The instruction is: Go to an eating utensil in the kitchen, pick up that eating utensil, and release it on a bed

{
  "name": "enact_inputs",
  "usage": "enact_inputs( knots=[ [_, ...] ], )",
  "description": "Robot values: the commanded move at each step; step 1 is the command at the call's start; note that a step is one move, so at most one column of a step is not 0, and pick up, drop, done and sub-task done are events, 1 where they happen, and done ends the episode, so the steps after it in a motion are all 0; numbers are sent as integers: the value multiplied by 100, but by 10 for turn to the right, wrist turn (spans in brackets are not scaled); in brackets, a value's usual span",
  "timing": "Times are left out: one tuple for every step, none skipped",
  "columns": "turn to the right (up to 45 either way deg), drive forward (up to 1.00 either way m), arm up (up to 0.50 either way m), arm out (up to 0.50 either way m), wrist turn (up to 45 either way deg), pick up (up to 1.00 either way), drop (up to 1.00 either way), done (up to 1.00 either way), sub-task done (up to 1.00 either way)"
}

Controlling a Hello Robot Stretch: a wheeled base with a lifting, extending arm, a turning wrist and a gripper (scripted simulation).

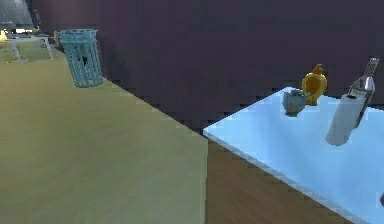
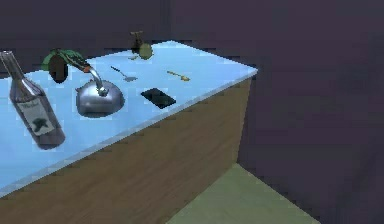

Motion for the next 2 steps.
enact_inputs(
  knots=[
    [450,0,0,0,0,0,0,0,0],
    [450,0,0,0,0,0,0,0,0]
  ],
)
